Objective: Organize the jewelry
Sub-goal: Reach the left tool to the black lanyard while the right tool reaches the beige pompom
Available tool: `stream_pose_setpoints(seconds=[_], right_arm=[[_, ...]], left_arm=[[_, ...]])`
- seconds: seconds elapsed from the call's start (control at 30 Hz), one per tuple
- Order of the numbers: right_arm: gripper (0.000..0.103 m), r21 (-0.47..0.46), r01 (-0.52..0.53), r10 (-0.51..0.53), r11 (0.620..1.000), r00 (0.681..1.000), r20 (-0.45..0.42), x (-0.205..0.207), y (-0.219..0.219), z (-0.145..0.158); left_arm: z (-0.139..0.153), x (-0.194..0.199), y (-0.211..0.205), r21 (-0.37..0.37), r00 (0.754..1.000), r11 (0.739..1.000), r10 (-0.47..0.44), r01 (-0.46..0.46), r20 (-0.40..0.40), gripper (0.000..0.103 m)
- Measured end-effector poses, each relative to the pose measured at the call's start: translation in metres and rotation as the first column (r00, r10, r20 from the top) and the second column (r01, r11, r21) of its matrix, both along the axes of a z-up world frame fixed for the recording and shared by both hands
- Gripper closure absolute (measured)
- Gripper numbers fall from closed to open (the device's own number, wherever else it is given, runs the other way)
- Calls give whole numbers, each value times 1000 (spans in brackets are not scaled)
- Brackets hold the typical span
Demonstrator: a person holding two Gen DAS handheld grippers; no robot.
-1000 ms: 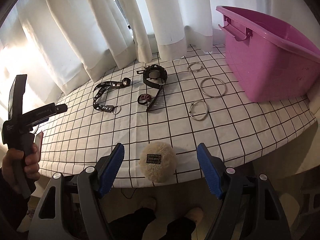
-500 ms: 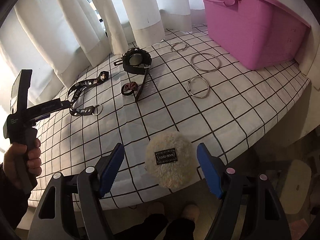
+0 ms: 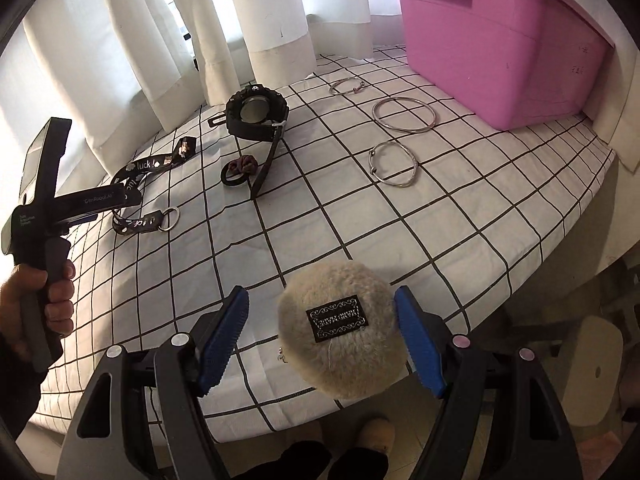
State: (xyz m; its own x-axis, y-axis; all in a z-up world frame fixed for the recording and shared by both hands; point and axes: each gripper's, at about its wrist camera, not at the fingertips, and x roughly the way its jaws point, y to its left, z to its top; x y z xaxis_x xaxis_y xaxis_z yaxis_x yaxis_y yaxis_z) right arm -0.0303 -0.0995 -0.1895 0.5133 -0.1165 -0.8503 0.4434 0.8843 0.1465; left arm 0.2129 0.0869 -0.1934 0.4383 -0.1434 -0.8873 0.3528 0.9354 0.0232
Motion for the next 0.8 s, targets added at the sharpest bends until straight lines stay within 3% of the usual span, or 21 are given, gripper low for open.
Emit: stream_pose_setpoints(seconds=[0.27,0.8], right_arm=[[31,-66,-7,4,998,999,-44,4,4,-8],[31,-107,-26,16,994,995,-100,12,5,-29]], left_arm=[[-6,12,-10,5,1000,1000,-8,8,2,7],[-19,28,-24,12,999,1000,-8,7,33,7]])
